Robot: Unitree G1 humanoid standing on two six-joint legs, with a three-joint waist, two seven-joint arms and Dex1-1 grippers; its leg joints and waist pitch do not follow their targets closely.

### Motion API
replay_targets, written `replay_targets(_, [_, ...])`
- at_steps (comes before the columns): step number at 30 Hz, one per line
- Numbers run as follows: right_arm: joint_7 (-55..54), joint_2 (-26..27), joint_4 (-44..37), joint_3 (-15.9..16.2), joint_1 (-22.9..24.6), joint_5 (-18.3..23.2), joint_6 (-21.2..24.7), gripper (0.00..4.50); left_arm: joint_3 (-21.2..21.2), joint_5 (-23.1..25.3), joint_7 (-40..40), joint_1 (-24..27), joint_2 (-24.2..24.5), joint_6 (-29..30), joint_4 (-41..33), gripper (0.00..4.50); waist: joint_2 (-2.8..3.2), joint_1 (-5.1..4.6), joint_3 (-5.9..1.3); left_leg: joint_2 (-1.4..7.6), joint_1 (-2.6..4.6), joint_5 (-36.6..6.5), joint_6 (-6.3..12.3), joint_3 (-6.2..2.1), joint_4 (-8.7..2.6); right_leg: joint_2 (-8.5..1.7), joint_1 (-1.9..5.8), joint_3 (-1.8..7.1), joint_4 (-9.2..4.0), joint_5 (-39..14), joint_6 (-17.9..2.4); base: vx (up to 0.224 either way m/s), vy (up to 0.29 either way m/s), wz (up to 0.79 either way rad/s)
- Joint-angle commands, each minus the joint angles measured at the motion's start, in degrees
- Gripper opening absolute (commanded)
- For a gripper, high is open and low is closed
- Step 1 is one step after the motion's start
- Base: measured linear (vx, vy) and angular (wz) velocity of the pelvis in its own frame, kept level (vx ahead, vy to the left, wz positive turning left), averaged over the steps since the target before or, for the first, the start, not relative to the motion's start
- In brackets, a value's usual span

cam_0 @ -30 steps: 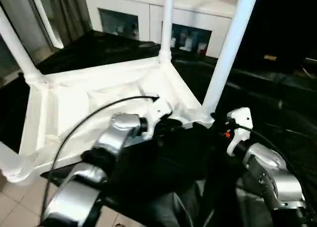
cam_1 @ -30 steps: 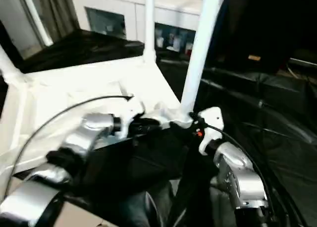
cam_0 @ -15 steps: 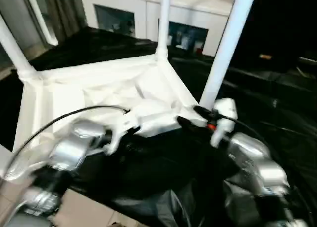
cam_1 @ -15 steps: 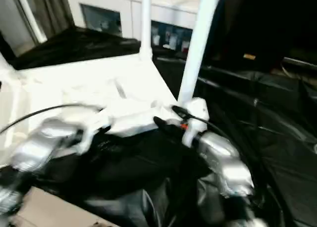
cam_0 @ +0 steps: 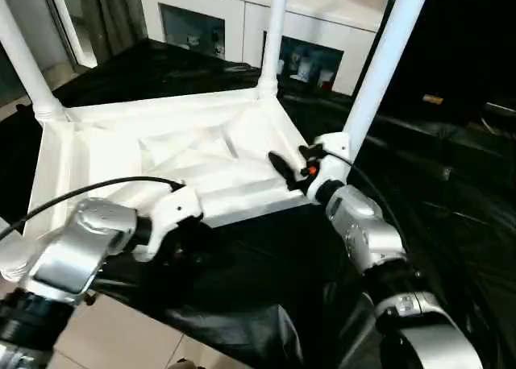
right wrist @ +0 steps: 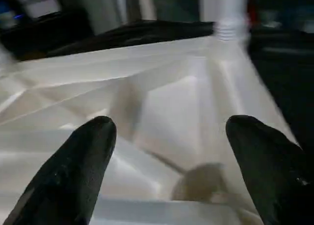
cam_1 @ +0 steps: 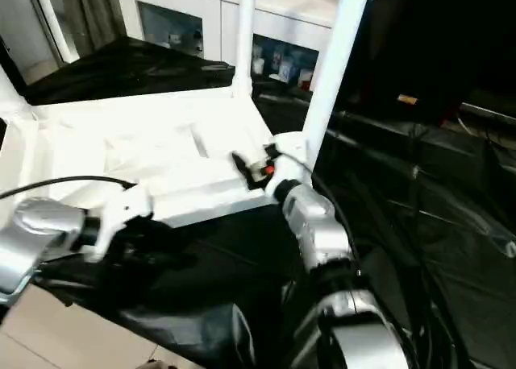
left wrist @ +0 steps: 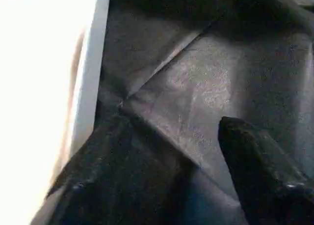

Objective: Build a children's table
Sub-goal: Rotate leg to tighten

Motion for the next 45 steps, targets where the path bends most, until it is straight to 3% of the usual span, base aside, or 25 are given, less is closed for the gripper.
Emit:
replay_targets(1, [-3.3,-1.1,3.6,-3.7,-1.5,1.4,-1.6,4.0,0.6,-0.1,0.7,0.4,0.8,1.1,-2.0,3.54,0.9,-0.12,-3.9,3.1,1.52,-6.3,-0.84,-1.03,-4.16,-3.23,2.38,3.07,-3.12,-1.5,-14.6,0.0,0.0,0.0])
replay_targets(11, [-11.4,-4.0,15.1,-11.1,-5.4,3.4,-7.8,4.0,-1.7,1.3,1.9,1.4,3.1,1.2,-2.2,4.4,1.11,0.34,-3.95,3.0,1.69,-8.8,-2.0,-1.0,-4.16,-2.93,2.15,2.97,-3.11,-2.4,-13.8,0.0,0.0,0.0])
replay_targets(15, [-12.0,-6.1,17.8,-12.2,-6.6,3.4,-9.3,4.0,-2.4,1.9,2.5,1.5,3.5,0.8,-1.9,4.45,1.16,0.67,-3.98,2.94,1.74,-9.9,-2.3,-0.95,-4.1,-2.85,2.11,2.95,-3.21,-3.4,-13.4,0.0,0.0,0.0])
replay_targets(24, [-12.5,-8.8,21.3,-13.4,-7.9,2.5,-12.3,4.0,-2.7,2.1,4.2,2.6,3.9,0.7,-2.2,4.45,0.57,1.22,-4.27,2.8,1.23,-6.7,-0.83,-0.89,-3.72,-2.83,2.45,2.84,-2.8,-0.5,-13.5,0.0,0.0,0.0])
replay_targets(30, [-12.6,-10.9,20.8,-13.8,-5.9,2.2,-12.9,4.0,-1.0,3.2,7.2,4.4,5.0,-3.0,-0.7,4.45,0.44,1.3,-4.23,2.87,1.07,-6.2,0.14,-0.96,-3.65,-2.87,2.49,2.83,-2.86,-1.5,-13.2,0.0,0.0,0.0])
replay_targets(39, [-14.8,-13.4,17.1,-15.4,-1.8,2.0,-14.0,4.0,2.7,1.8,10.3,5.3,4.5,-8.9,0.3,4.45,0.52,1.93,-4.2,2.93,1.88,-8.6,-0.77,-0.63,-3.65,-2.54,1.71,2.85,-3.15,-2.8,-12.6,0.0,0.0,0.0])
replay_targets(45, [-17.7,-13.0,9.0,-16.1,4.4,1.4,-14.1,4.0,2.9,1.1,12.1,5.9,3.0,-11.3,0.9,4.45,0.26,1.93,-4.21,2.81,1.06,-8.6,-1.22,-0.91,-3.78,-2.5,2.11,2.87,-3.08,-3.2,-10.4,0.0,0.0,0.0])
